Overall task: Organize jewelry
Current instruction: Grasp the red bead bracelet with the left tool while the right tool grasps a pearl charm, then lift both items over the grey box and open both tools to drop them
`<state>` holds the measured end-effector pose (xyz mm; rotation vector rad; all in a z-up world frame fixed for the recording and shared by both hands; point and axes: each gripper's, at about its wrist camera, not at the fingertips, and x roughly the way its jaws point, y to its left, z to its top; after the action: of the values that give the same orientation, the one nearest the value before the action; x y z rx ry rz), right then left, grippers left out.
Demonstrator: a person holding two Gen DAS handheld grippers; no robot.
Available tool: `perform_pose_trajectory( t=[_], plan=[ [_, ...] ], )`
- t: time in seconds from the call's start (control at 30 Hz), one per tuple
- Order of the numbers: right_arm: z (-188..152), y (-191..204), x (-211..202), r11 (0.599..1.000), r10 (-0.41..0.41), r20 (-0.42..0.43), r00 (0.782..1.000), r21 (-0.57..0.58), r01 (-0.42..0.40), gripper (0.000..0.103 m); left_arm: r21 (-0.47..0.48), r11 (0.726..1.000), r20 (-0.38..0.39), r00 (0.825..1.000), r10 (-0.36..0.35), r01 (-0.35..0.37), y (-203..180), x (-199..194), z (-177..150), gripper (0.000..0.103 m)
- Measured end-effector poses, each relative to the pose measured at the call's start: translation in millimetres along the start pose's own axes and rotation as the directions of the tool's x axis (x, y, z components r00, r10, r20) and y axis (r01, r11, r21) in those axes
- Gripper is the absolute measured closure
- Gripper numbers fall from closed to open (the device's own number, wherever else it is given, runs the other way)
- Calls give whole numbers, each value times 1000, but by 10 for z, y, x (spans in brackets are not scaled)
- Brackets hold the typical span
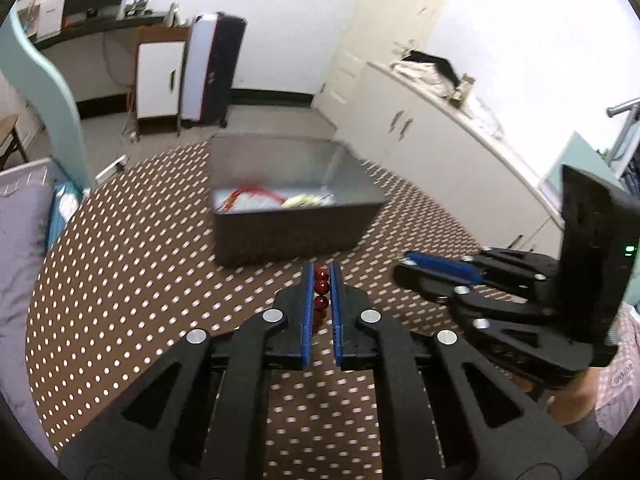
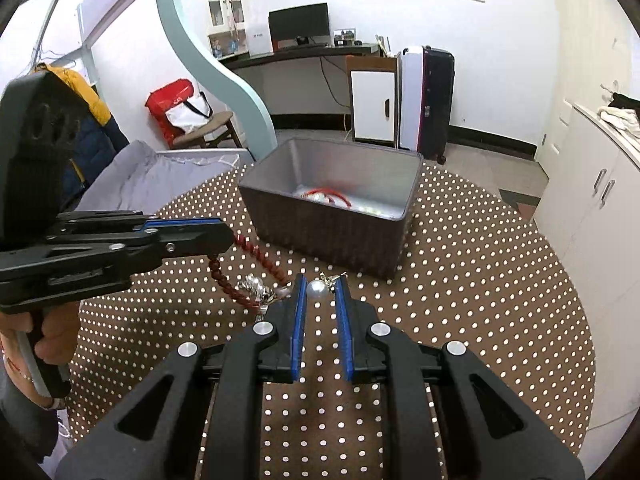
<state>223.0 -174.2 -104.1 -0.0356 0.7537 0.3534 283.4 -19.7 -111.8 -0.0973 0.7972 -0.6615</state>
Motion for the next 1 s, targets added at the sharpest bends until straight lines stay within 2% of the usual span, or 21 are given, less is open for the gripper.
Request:
perform_pose_trajectory(
  t=[0.27, 0.53, 0.8, 1.0],
  plan=[
    [222, -83, -102, 1000, 9, 52, 999, 13, -10, 90, 57, 998, 48, 998, -27, 24, -263, -70, 355, 95],
    [532, -253, -44, 998, 25, 85, 996, 59, -30, 90, 85, 996, 105, 994, 21, -30, -302, -61, 751, 95],
    [648, -297, 123, 997, 17, 78, 997, 73, -23, 90, 75, 995, 105, 993, 62, -70, -206, 161, 986, 95],
    [606, -327, 306, 996, 19, 42, 999, 88, -23, 90, 56, 994, 31, 995, 92, -94, -54, 467, 916, 95]
  ],
)
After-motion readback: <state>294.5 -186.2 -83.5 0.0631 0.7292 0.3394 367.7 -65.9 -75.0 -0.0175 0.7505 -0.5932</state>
